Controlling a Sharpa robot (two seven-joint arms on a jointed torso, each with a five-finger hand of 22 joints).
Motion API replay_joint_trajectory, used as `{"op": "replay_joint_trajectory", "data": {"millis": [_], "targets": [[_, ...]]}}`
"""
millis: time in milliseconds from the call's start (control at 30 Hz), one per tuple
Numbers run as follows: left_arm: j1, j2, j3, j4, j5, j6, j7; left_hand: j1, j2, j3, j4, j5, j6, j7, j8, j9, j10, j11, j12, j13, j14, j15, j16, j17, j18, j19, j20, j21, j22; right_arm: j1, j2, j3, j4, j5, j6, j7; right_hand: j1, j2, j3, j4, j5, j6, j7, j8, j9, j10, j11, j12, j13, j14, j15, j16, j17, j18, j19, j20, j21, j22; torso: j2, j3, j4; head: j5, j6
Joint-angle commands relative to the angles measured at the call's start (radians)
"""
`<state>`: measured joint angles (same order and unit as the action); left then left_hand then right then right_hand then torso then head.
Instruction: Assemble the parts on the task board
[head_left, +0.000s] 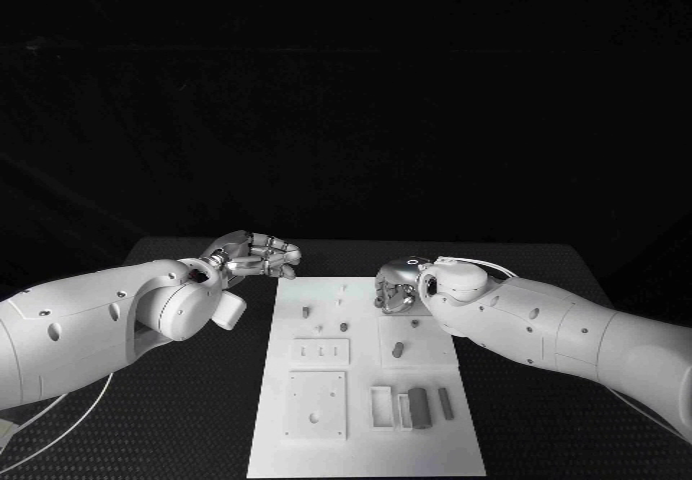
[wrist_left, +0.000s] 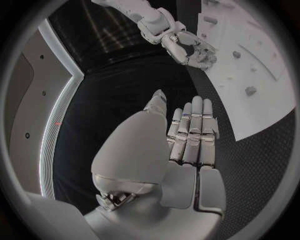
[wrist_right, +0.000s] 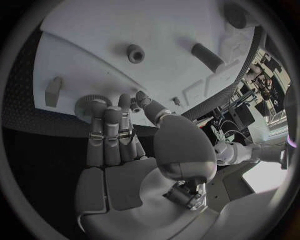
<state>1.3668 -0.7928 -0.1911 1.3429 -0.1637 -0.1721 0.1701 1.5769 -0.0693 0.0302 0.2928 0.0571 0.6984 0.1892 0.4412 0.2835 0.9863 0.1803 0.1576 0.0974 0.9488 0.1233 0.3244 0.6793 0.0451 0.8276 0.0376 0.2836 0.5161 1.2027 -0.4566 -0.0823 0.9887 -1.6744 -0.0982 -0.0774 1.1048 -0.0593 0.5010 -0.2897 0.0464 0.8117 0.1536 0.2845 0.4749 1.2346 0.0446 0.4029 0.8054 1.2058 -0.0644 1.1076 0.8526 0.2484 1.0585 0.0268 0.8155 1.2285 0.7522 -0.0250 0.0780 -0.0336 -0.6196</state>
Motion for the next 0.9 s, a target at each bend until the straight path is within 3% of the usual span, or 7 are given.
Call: {"op": "replay_joint_trajectory", "data": {"millis": [33,200,667,900], "targets": [[0.002,0.001,0.001,0.002,0.004,0.016,0.006,-0.012,0.000,0.005,-0.002,-0.005,0.004,0.024,-0.003,-0.001,0.005,-0.001,-0.005,-0.001,0.007,-0.001,-0.006,0.002,-0.013,0.002,-0.005,-0.005,-0.001,-0.003,0.002,-0.001,0.000,-0.015,0.011,-0.002,0.003,0.013,-0.002,-0.002,0.004,0.012,-0.002,-0.004,0.002,0.001,-0.007,0.007,0.015,-0.001,-0.008,0.008,0.001,0.013,0.006,-0.003,0.005,0.004,0.000,-0.0008,0.0000,0.000,0.000],[0.002,0.002,0.001,0.002,0.004,0.016,0.006,-0.012,0.000,0.006,-0.002,-0.005,0.004,0.024,-0.003,-0.001,0.005,-0.001,-0.005,-0.002,0.007,-0.001,-0.007,0.002,-0.013,0.002,-0.006,-0.005,-0.001,-0.005,0.010,-0.001,-0.002,-0.013,0.014,-0.001,-0.005,0.029,-0.003,-0.002,0.004,0.019,-0.004,-0.004,0.004,0.003,-0.010,0.008,0.045,-0.001,-0.010,0.024,0.004,0.013,0.009,-0.005,0.011,0.012,0.001,-0.0004,-0.0001,-0.001,0.002],[0.002,0.000,0.001,0.004,0.004,0.019,0.005,-0.012,-0.001,0.007,-0.002,-0.005,0.005,0.024,-0.004,-0.001,0.006,-0.001,-0.006,-0.002,0.007,-0.001,-0.008,0.003,-0.015,0.003,-0.007,-0.006,-0.001,-0.009,0.017,-0.001,-0.014,-0.012,0.009,-0.007,-0.020,0.035,-0.003,-0.001,0.004,0.030,-0.008,-0.003,0.007,0.011,-0.013,0.006,0.097,-0.001,-0.014,0.051,0.005,0.013,0.016,-0.011,0.021,0.026,0.003,-0.0005,0.0007,0.001,-0.002],[0.003,-0.002,0.001,0.005,0.004,0.019,0.004,-0.011,-0.002,0.008,-0.002,-0.005,0.005,0.023,-0.004,-0.001,0.006,-0.001,-0.006,-0.002,0.007,-0.001,-0.008,0.004,-0.016,0.003,-0.007,-0.007,-0.002,-0.010,0.016,-0.001,-0.013,-0.013,-0.001,-0.003,-0.006,0.076,0.010,-0.003,0.004,0.063,-0.017,0.012,0.016,0.021,-0.022,0.003,0.124,0.002,-0.022,0.068,0.006,0.013,0.020,-0.016,0.028,0.035,0.002,-0.0006,-0.0005,0.002,-0.004]]}}
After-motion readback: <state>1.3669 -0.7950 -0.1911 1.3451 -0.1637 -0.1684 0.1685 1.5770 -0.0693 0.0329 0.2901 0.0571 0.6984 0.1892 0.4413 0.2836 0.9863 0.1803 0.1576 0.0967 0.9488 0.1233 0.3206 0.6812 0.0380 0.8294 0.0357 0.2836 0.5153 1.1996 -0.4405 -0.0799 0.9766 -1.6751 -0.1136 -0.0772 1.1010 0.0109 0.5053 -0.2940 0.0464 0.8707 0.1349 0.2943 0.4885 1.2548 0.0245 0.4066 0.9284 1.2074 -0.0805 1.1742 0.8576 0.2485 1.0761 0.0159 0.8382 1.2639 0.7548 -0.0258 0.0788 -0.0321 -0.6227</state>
